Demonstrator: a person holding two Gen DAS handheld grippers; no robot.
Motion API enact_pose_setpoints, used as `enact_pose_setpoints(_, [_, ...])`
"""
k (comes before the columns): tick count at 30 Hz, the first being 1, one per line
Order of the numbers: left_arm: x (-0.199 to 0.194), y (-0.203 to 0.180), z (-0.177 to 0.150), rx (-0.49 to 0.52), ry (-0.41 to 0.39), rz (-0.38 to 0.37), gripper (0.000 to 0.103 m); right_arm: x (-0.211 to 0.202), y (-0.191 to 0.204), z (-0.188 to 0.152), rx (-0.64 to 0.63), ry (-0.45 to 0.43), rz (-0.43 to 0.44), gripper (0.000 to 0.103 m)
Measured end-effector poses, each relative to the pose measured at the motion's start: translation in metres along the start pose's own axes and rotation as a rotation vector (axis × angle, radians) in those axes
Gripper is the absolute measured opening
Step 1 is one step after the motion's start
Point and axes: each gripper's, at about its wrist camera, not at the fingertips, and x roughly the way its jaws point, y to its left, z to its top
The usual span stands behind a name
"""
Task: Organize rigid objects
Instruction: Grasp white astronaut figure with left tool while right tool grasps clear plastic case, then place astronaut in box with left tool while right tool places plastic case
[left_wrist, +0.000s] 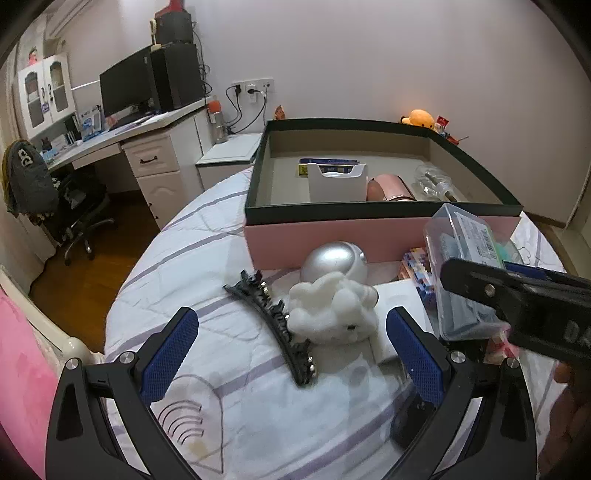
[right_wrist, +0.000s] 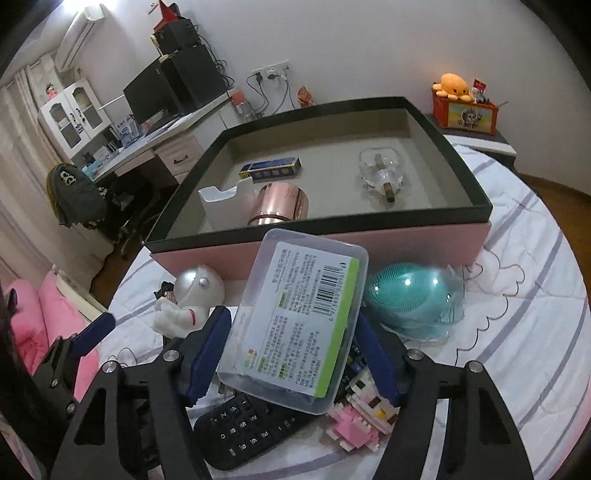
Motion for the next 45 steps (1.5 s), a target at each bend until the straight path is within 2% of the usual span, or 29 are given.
enact_pose_setpoints(6, [0.018, -0.008, 0.008, 0.018, 0.024, -0.004, 0.102, -0.009, -0.009, 0.001, 0.011, -0.012, 0.012, 0.067])
enact_pose_setpoints(7, [0.022, -0.008, 0.009, 0.011, 0.031, -0.010, 0.100, -0.011, -0.010, 0.001, 0.010, -0.014, 0.013, 0.067])
enact_pose_setpoints(9, [0.027, -0.003, 0.011, -0.037, 0.043, -0.059, 0.091, -0.012, -0.010, 0.001, 0.009, -0.016, 0.018, 0.067])
enact_pose_setpoints(11, [0.031, 0.003, 0.014, -0.079, 0.053, -0.090, 0.070, -0.013, -0.010, 0.001, 0.010, -0.017, 0.024, 0.067])
enact_pose_setpoints(13, [0.032, 0.004, 0.015, -0.088, 0.056, -0.114, 0.062, -0.014, -0.010, 0.001, 0.011, -0.017, 0.037, 0.067])
enact_pose_setpoints(14, [0.031, 0.004, 0.015, -0.085, 0.054, -0.124, 0.052, -0.014, -0.010, 0.001, 0.009, -0.017, 0.039, 0.067])
enact_pose_setpoints(20, [0.025, 0.010, 0.009, -0.124, 0.047, -0.161, 0.052, -0.020, -0.008, 0.001, 0.007, -0.028, 0.043, 0.067])
enact_pose_setpoints(31, [-0.029, 0.021, 0.019, -0.130, -0.044, -0.168, 0.052, -0.047, 0.000, 0.005, -0.017, -0.079, 0.058, 0.067])
enact_pose_setpoints(38, [-0.057, 0.023, 0.052, -0.101, -0.121, -0.166, 0.052, -0.066, 0.002, 0.027, -0.050, -0.132, 0.061, 0.067])
enact_pose_setpoints(45, [-0.037, 0.014, 0.102, -0.079, -0.147, -0.175, 0.052, -0.061, -0.002, 0.078, -0.096, -0.181, 0.019, 0.067])
